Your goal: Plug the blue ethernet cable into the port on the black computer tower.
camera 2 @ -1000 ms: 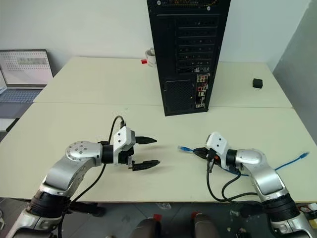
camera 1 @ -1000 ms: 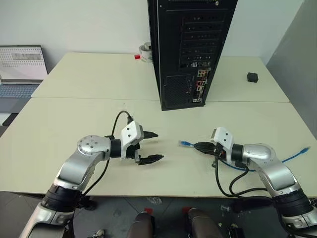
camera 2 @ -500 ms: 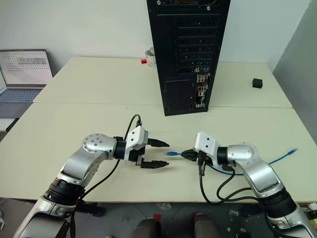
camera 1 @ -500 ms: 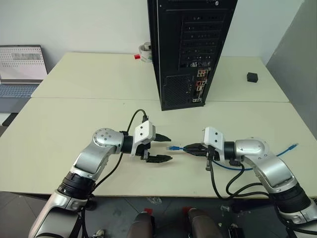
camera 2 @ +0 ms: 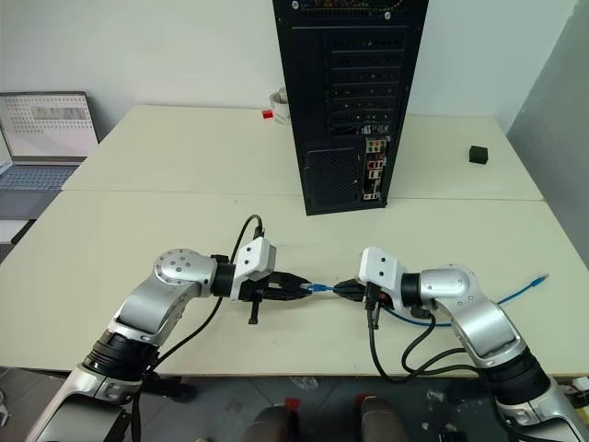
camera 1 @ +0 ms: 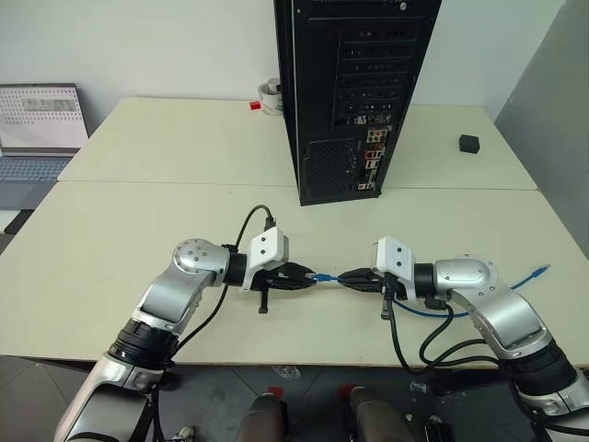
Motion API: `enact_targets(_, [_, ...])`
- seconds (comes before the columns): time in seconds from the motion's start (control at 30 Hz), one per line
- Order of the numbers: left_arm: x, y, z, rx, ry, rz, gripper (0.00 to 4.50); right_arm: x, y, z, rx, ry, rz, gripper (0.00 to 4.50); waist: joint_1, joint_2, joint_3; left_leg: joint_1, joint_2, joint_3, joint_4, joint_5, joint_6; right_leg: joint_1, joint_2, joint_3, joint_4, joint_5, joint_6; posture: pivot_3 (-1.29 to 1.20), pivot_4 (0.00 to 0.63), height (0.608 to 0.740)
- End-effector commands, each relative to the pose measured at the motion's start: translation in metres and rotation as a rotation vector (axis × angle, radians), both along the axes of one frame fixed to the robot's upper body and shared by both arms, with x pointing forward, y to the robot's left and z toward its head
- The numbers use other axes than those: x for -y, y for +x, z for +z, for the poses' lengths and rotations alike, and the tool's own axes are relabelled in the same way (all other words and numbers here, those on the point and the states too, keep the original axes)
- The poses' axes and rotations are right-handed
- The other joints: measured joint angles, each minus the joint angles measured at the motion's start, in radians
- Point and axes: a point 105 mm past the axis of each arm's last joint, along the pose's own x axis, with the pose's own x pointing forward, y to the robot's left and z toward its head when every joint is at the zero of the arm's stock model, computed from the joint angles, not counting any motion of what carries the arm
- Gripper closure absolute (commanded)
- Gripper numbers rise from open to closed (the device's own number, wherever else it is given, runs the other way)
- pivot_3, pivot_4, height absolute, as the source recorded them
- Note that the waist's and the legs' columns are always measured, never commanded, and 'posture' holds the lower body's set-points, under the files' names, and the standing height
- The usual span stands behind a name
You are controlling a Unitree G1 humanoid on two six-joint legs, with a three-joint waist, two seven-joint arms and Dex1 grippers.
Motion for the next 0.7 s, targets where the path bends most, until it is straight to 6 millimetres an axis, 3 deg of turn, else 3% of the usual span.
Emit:
enact_targets(0.03, [0.005,-0.001,0.009,0.063,-0.02,-0.029,4.22,-0.01,-0.006,0.016,0.069,0.012,0.073,4.5,0.0,0.0,0.0,0.0,0.0,0.0,0.0,0.0,0.0,0.0,0.0,0.0,0.0,0.0,0.0,0.0,0.15,0.74])
enact_targets(0.33, [0.006,-0.004,0.014,0.208,-0.068,-0.002,4.22,0.008,0.001,0.033,0.064,-0.018,0.075,2.46,0.0,0.0,0.0,0.0,0.0,-0.001,0.0,0.0,0.0,0.0,0.0,0.0,0.0,0.0,0.0,0.0,0.15,0.74])
enact_targets(0.53, [0.009,-0.006,0.024,0.52,-0.107,-0.003,4.22,0.019,-0.002,0.055,-0.097,0.143,0.016,1.2,0.003,0.0,0.0,0.0,0.0,-0.002,0.0,0.0,0.0,0.0,-0.003,0.0,0.0,0.0,0.0,0.0,0.15,0.74])
enact_targets(0.7, [0.006,-0.011,0.032,0.873,-0.097,-0.063,4.22,0.009,-0.002,0.056,-0.266,0.311,-0.055,1.19,0.002,0.0,0.0,0.0,0.001,-0.002,0.0,0.0,0.0,0.0,-0.004,0.0,0.0,0.0,0.0,0.0,0.15,0.74])
